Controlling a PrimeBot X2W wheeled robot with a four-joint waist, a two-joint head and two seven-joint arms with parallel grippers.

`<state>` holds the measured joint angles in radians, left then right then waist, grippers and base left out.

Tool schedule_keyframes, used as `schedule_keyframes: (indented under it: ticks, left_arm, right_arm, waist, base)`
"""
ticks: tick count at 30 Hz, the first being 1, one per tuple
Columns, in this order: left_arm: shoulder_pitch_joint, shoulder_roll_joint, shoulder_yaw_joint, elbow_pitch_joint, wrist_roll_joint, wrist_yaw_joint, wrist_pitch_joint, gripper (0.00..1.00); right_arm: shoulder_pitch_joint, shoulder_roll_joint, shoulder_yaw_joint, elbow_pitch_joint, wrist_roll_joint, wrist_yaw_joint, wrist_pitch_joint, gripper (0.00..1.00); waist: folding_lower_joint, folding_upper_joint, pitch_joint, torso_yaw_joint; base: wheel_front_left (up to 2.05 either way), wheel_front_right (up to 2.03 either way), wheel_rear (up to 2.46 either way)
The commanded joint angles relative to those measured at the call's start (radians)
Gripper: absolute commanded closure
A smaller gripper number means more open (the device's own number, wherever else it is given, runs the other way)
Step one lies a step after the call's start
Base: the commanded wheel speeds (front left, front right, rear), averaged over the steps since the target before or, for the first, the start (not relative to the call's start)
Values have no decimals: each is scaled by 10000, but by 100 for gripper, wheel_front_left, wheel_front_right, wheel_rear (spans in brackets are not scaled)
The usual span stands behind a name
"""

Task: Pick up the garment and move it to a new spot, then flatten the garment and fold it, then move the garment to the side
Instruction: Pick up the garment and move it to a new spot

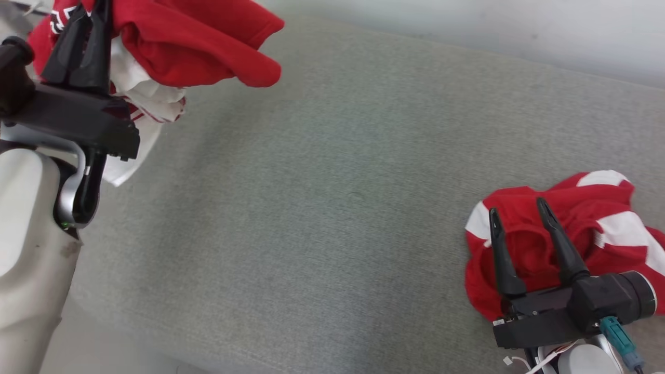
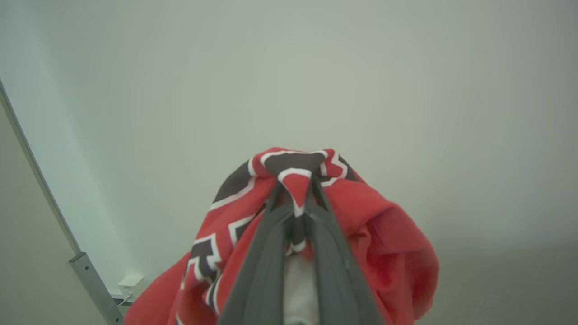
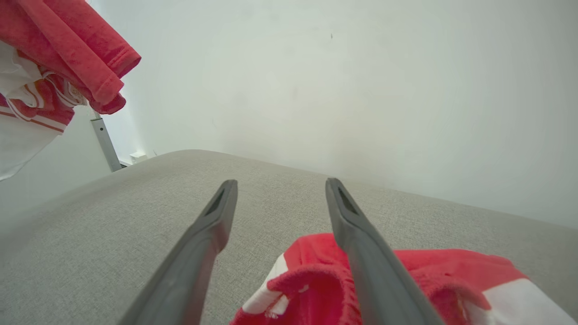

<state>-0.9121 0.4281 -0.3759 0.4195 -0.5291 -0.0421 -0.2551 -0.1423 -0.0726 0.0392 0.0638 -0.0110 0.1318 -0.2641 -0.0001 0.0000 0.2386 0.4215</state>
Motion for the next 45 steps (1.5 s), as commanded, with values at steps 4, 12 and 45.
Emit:
schedule_keyframes:
  ticks: [4,12,45]
  left_arm:
    - [194,223,267,-83,-50,46,-81,100]
    - [-319,759,945,342,-171,55,-103,100]
    - [690,-937,3321,5448,582,-787,-96,98]
  right_arm:
    - [-32,-180,124,-110,-69,-22,-5,0]
    - [-60,-391,196,-749,-184,-22,206,0]
    - [37,-862,-209,-3457,-539,-22,1536,0]
  waist:
    - [1,0,192,154]
    - [1,0,590,-593]
    - [1,0,2133,-2168]
  base:
    - [0,0,0]
    - [0,0,0]
    - [0,0,0]
